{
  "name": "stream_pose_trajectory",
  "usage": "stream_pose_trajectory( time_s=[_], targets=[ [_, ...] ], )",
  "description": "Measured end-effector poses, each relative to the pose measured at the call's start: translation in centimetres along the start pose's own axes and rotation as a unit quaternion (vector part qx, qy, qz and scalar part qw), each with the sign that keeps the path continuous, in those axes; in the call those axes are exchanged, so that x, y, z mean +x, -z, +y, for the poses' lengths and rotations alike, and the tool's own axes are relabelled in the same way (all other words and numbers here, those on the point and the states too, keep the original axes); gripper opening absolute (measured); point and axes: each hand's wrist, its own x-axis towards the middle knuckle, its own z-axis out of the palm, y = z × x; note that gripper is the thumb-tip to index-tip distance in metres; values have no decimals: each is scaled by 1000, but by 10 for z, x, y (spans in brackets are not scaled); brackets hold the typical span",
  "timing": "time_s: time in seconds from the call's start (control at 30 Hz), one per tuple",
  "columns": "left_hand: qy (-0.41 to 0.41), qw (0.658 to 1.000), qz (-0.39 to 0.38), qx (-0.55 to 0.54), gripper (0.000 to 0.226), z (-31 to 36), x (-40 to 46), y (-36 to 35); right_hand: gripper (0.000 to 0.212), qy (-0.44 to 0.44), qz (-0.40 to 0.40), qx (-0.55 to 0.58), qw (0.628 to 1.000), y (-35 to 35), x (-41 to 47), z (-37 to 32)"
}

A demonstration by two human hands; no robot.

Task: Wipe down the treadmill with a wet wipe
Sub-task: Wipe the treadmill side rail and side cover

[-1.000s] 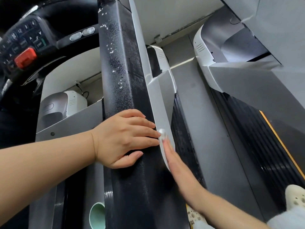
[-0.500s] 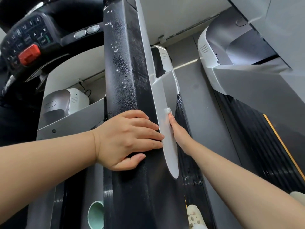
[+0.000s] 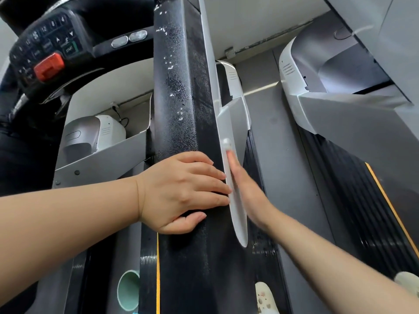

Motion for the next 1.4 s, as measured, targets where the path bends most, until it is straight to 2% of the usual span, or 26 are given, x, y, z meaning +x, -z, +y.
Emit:
stream_pose_trajectory(
  time_s=[0.13, 0.3, 0.37, 0.43, 0.5, 0.53, 0.63, 0.73, 0.83, 0.9, 1.0, 1.13, 1.2, 1.3, 1.33, 1.4],
  targets=[
    [11, 1000, -13, -5, 50, 1, 1, 0, 58, -72, 35, -26, 996, 19, 41, -19],
    [15, 1000, -10, -16, 52, 2, 1, 1, 60, -74, 26, -12, 997, 13, 25, -6],
    [12, 1000, -6, -15, 51, 2, 1, 1, 63, -26, -2, 17, 1000, 6, -5, 8],
    [6, 1000, -1, -13, 46, 2, 1, 1, 66, 86, -29, -1, 996, -4, -39, 18],
    [5, 1000, 0, -9, 46, 1, 1, 0, 59, 171, -41, -35, 984, -10, -51, 17],
    [6, 1000, 0, -9, 46, 1, 1, 0, 55, 172, -45, -25, 984, -10, -46, 7],
    [6, 1000, 2, -13, 47, 1, 0, -1, 52, 90, 2, 17, 996, 2, 9, -19],
    [4, 1000, 3, -12, 46, 1, 0, 0, 59, -6, 36, -2, 999, 18, 64, -28],
    [5, 1000, 5, -21, 49, 1, 0, 0, 63, -72, 38, -10, 997, 23, 61, -9],
    [6, 1000, 7, -25, 53, 1, 0, 0, 61, -58, 35, 6, 998, 16, 34, -1],
    [2, 1000, 9, -18, 45, 1, 0, -1, 61, 72, 14, 31, 997, 1, 1, 6],
    [1, 1000, 1, -16, 46, -1, 0, -2, 52, 145, 1, -25, 989, 4, 47, -26],
    [4, 1000, -3, -20, 46, -1, 0, -2, 52, 110, 18, -48, 993, 13, 80, -39],
    [7, 1000, -9, -17, 46, -1, 0, -1, 61, -37, 28, -59, 997, 19, 86, -38],
    [8, 1000, -10, -19, 46, -1, 0, -1, 61, -53, 24, -51, 997, 20, 75, -34],
    [12, 999, -12, -31, 47, 0, -1, 0, 57, -19, 22, -33, 999, 15, 50, -20]
  ],
)
